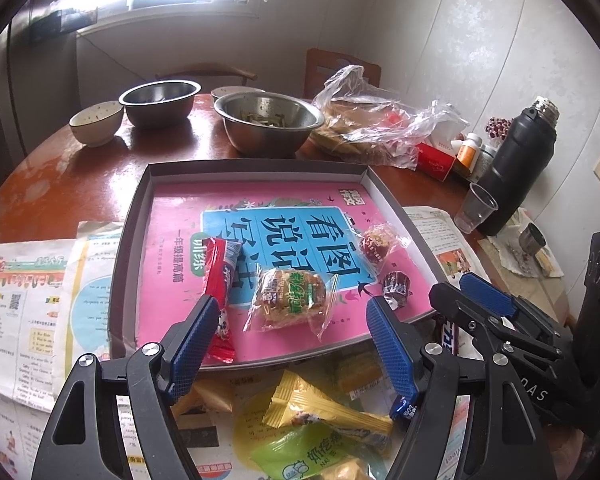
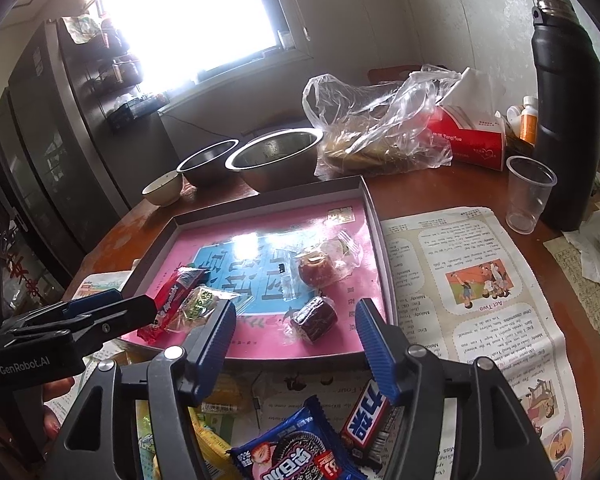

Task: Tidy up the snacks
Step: 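Move both open grippers back from the tray toward the snack pile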

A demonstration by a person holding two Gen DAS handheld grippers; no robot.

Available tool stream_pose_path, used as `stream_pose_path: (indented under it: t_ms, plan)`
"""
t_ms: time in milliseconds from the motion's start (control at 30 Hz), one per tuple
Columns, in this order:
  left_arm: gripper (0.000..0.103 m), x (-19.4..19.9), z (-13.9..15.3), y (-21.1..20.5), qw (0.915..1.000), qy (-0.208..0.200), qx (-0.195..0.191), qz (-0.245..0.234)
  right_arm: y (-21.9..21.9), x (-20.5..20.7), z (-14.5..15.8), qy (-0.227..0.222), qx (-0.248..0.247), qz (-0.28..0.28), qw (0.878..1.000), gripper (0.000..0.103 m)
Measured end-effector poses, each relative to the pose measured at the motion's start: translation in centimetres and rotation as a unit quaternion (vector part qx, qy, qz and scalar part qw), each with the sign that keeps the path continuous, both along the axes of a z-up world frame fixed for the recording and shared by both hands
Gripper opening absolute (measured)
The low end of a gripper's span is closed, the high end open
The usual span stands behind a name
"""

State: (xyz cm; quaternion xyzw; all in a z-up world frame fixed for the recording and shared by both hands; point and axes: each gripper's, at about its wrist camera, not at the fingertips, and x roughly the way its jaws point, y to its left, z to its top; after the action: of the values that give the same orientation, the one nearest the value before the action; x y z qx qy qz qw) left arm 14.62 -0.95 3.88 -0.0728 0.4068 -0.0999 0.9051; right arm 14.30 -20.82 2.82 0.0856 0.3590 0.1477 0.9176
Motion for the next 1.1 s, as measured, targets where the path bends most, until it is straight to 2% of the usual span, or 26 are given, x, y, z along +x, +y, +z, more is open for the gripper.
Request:
stream_pose_path:
  t_ms: [633, 1100]
  plan:
    - [0.078, -3.1, 0.7, 0.5, 0.9999, -0.008, 0.010, 0.003, 0.8, -2.8, 1.0, -0.016, -0.004, 0.016, 1.000, 0.064]
    - [0.078, -5.5, 1.2, 1.9, 0.9995, -0.021, 0.011, 0.019, -1.0, -5.0, 1.3, -0.022, 0.001, -0.002, 1.000, 0.066]
